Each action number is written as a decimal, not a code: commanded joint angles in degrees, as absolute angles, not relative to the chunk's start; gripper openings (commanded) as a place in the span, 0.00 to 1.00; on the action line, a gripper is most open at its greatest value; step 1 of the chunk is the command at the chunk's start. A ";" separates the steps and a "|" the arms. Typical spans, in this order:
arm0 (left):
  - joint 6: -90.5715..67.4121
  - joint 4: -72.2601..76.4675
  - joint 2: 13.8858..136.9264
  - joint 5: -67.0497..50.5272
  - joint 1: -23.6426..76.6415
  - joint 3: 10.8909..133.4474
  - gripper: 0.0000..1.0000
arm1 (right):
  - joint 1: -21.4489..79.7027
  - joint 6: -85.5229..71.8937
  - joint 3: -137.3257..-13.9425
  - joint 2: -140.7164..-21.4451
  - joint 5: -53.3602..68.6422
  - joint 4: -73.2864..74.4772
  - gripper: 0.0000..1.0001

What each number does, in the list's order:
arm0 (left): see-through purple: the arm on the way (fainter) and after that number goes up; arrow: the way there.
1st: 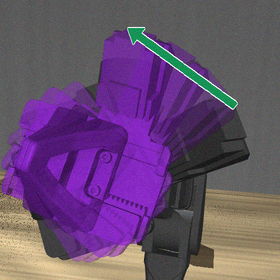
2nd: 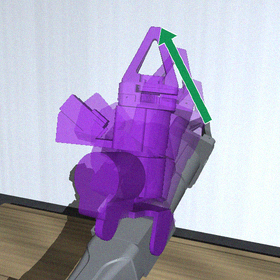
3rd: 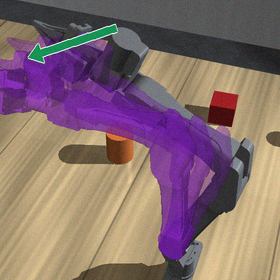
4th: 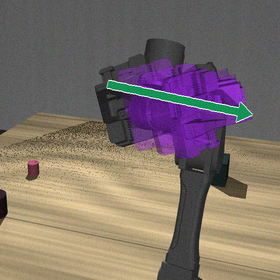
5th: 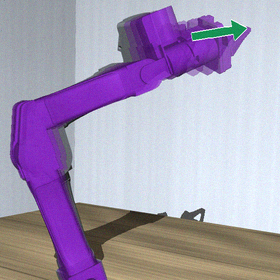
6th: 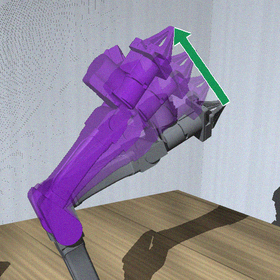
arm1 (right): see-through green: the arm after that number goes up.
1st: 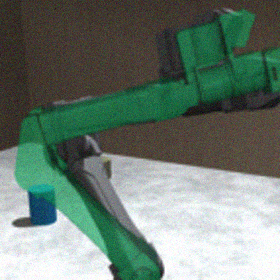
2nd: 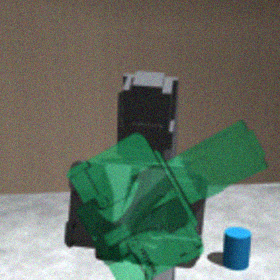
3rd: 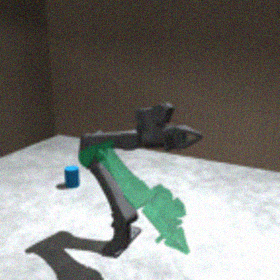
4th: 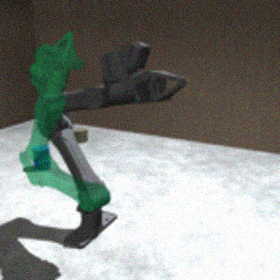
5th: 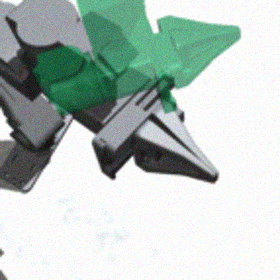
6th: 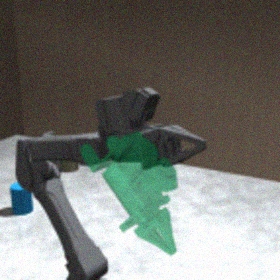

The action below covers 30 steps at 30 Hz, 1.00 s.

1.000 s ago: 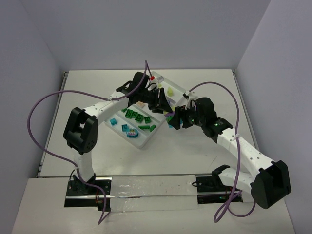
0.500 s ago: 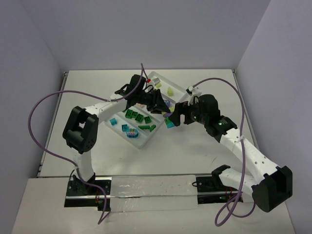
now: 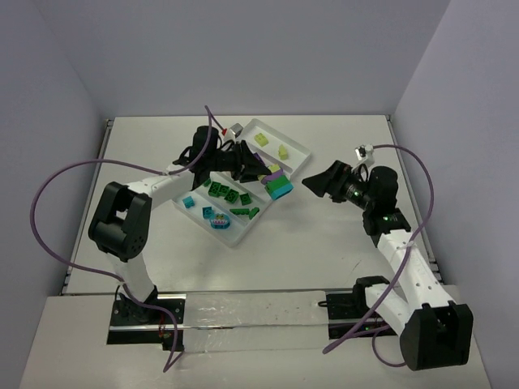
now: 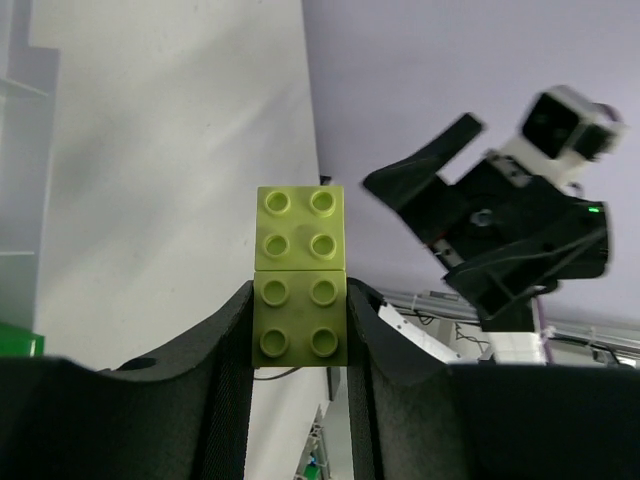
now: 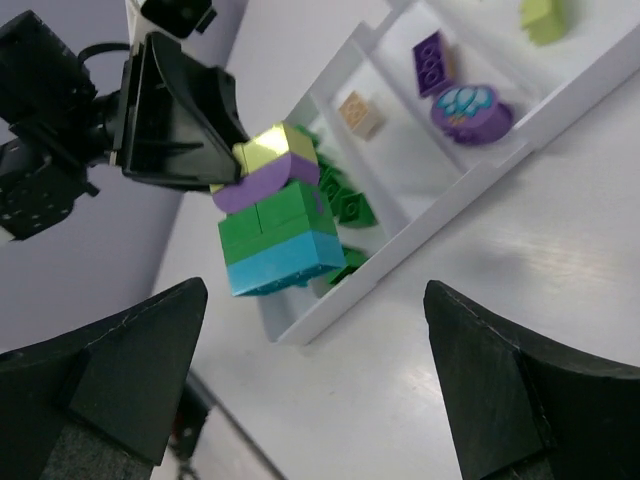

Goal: Sort the legos into containers by color

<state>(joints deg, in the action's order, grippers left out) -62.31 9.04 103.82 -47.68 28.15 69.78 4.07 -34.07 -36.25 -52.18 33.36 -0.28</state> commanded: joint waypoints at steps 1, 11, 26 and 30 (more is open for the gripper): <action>-70.52 24.02 99.66 -51.00 27.86 67.61 0.00 | 3.16 -52.13 -28.81 -54.28 45.59 -26.39 0.97; -78.36 37.61 100.17 -52.52 27.95 63.24 0.00 | 3.39 -63.48 -22.41 -59.14 47.80 -45.69 1.00; -79.13 39.81 100.81 -52.65 28.71 63.46 0.00 | 10.23 -70.88 -26.79 -72.54 47.02 -61.47 0.93; -79.10 39.84 100.90 -52.71 28.74 63.37 0.00 | 11.30 -74.00 -28.17 -76.23 46.91 -65.74 0.88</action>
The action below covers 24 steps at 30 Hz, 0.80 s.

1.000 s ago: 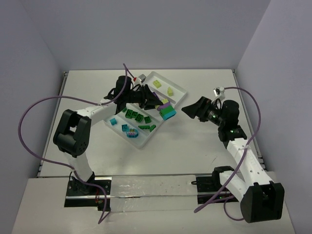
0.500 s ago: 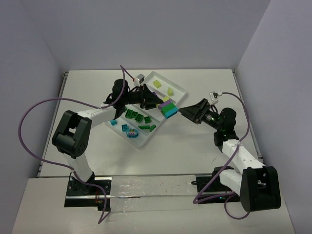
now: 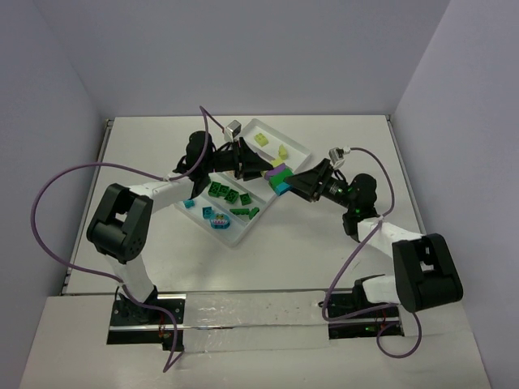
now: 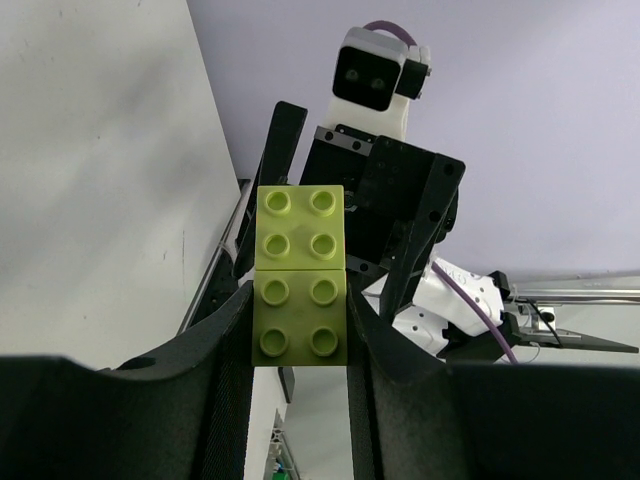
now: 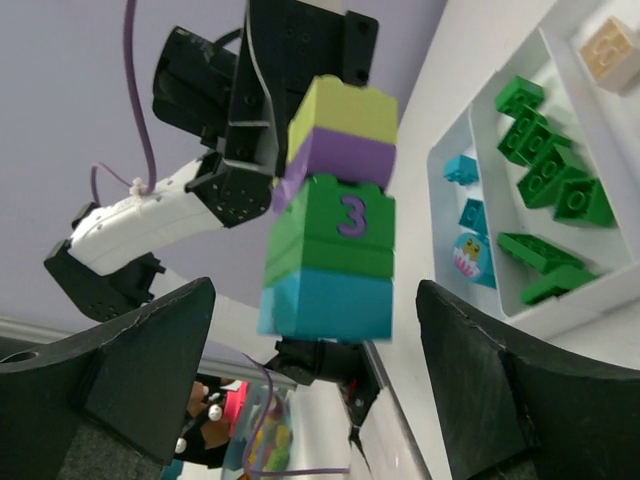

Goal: Sort the legos into containers by color

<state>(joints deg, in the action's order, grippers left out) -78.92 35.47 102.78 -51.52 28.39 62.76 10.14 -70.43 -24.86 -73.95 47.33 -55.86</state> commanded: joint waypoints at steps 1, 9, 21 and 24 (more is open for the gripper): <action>-79.07 39.93 100.90 -52.67 28.74 63.32 0.00 | 11.45 -74.60 -28.35 -76.94 46.79 -66.99 0.86; -78.75 39.73 100.37 -52.73 28.83 62.84 0.00 | 12.48 -79.69 -30.41 -83.92 46.14 -76.07 0.62; -76.21 35.53 98.19 -52.47 25.96 63.64 0.00 | 11.09 -80.70 -25.87 -86.13 50.34 -80.08 0.00; -75.73 34.51 96.41 -52.38 23.50 62.90 0.00 | 9.41 -79.37 -24.00 -86.33 53.28 -78.53 0.00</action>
